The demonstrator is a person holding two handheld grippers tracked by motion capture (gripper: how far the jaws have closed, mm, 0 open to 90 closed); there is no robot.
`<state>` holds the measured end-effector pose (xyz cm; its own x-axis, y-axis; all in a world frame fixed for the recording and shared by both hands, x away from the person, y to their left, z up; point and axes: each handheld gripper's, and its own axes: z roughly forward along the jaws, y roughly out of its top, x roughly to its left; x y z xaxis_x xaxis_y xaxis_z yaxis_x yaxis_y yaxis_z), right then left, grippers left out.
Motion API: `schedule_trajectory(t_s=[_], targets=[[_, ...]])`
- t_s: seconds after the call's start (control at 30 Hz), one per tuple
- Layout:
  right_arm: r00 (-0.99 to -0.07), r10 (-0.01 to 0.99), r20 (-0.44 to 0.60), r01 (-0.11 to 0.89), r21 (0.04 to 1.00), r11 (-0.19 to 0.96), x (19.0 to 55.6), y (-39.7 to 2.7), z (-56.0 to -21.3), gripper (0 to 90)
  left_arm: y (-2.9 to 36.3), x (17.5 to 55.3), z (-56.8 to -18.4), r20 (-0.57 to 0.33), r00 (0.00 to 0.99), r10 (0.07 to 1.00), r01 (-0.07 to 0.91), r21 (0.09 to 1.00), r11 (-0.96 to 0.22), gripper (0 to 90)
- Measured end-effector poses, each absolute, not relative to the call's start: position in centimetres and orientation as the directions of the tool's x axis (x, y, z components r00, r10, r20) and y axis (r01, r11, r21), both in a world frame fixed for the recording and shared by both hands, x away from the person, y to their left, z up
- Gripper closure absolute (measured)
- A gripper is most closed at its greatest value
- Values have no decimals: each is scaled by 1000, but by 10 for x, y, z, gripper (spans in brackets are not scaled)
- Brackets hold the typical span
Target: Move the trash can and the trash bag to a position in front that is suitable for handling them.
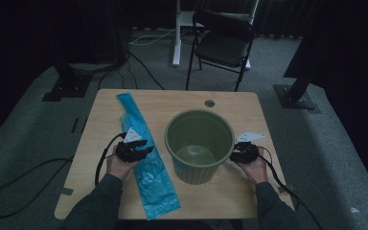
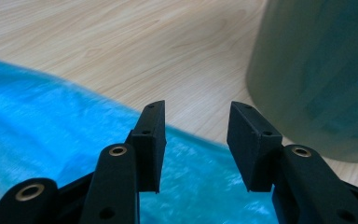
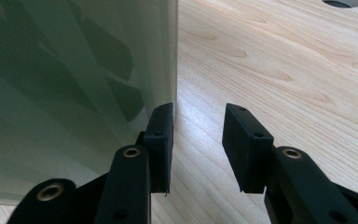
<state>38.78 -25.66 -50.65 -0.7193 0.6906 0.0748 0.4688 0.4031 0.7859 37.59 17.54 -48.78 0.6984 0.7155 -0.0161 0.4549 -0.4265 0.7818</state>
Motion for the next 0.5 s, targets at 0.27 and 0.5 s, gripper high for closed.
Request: schedule_trajectory(t_s=[0.27,0.5], targets=[[-730,679,76,464,785,411,388,-254,-506,636,164,379,-488,-33,728,685,445,783,-435,569],[-755,651,76,450,783,430,385,-247,-505,646,163,378,-487,-35,743,668,434,785,-442,569]])
